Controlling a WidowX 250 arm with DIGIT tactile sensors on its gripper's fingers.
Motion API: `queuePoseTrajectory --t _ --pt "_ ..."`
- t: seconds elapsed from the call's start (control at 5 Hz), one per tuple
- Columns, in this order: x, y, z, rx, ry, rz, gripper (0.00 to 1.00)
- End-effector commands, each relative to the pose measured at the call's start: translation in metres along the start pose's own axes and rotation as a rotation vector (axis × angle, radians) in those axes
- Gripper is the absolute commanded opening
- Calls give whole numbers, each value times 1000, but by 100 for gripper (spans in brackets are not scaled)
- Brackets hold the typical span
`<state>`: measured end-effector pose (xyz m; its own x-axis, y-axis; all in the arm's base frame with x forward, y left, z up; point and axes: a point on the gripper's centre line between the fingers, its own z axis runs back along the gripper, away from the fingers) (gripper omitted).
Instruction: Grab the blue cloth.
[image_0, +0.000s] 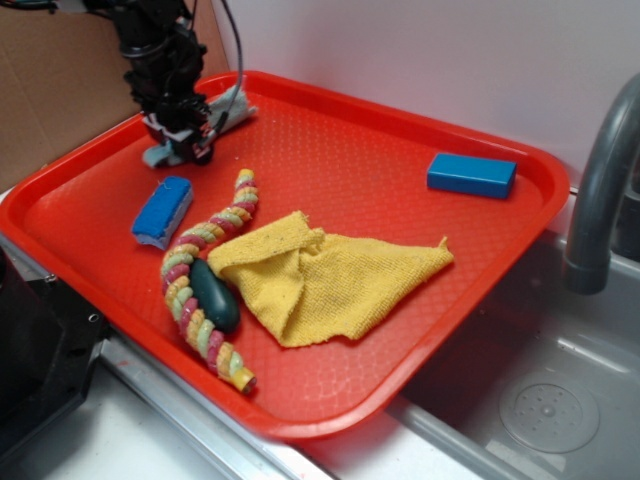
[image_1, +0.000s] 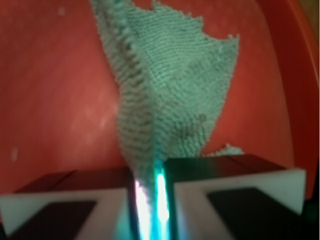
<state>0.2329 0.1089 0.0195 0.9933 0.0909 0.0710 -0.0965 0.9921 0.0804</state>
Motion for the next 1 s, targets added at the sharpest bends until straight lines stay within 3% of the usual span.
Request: queuePoseTrajectory --t 0.0,0.2,0.4,0.8 --pt "-42 -46 118 -69 -284 -89 0" --pt "-35 -43 167 -146 -332 -76 0" --pt "-23 -56 198 -96 -267 -26 0" --pt "-13 -54 178 -33 -219 -48 0"
